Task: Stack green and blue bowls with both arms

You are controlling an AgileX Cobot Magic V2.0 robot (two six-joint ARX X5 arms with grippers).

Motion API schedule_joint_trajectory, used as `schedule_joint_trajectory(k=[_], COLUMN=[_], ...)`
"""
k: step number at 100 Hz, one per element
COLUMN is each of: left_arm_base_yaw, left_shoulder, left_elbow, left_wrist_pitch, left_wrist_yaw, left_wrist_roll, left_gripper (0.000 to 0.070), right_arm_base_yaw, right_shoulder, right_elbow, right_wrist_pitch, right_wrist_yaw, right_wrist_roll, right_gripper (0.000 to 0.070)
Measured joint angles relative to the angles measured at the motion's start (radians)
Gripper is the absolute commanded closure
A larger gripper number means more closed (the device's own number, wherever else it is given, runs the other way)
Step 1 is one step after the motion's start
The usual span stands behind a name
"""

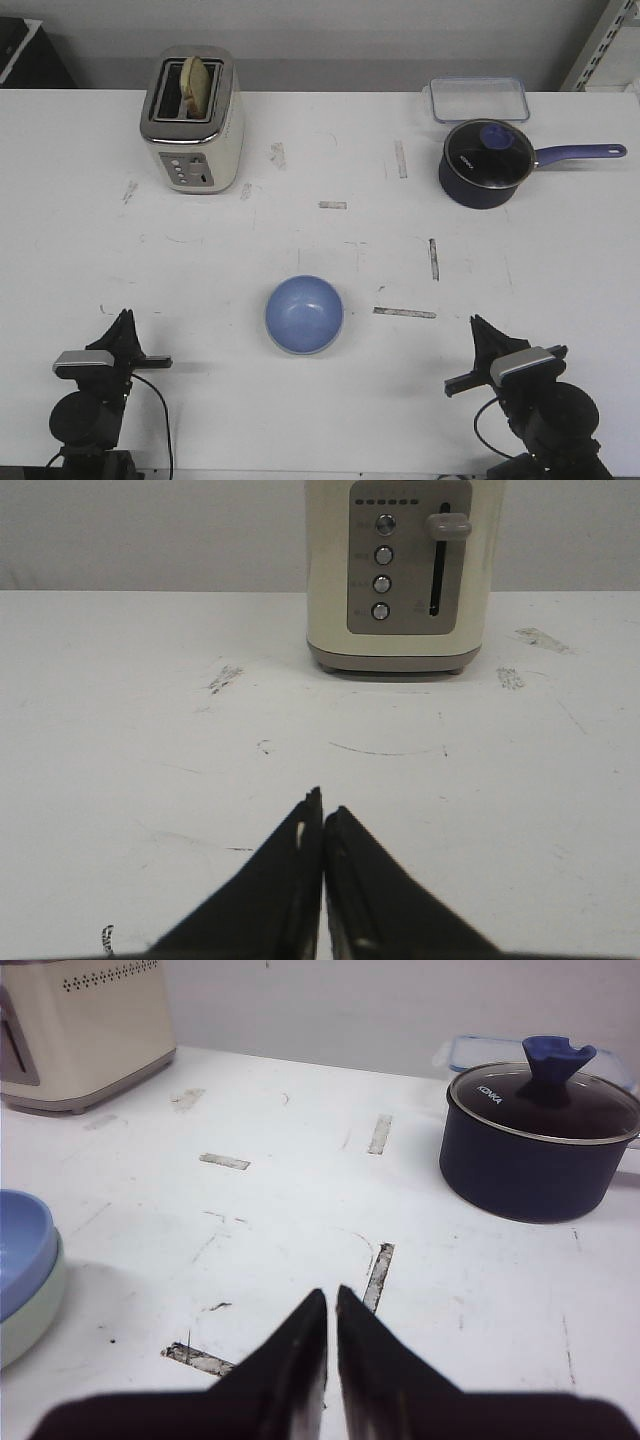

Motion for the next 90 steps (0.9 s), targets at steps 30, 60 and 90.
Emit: schedule_joint_trajectory(k=[30,60,90], left_arm_base_yaw=[0.0,0.0,0.0], left_shoulder=[0.0,0.0,0.0], left_elbow=[0.0,0.0,0.0], left_wrist_pitch=[0.0,0.0,0.0], left_wrist_yaw=[0.0,0.0,0.0], left_wrist_roll=[0.0,0.0,0.0], left_gripper=[0.0699,0.0699,0.0699], right_arm_base_yaw=[0.0,-0.003,-0.185], right_shoulder=[0.0,0.0,0.0], right_elbow=[0.0,0.0,-0.064], right_wrist_pitch=[0.0,0.0,0.185], right_wrist_yaw=[0.0,0.0,-0.003], right_wrist_roll=[0.0,0.0,-0.018], right_gripper=[0.0693,0.0693,0.0693])
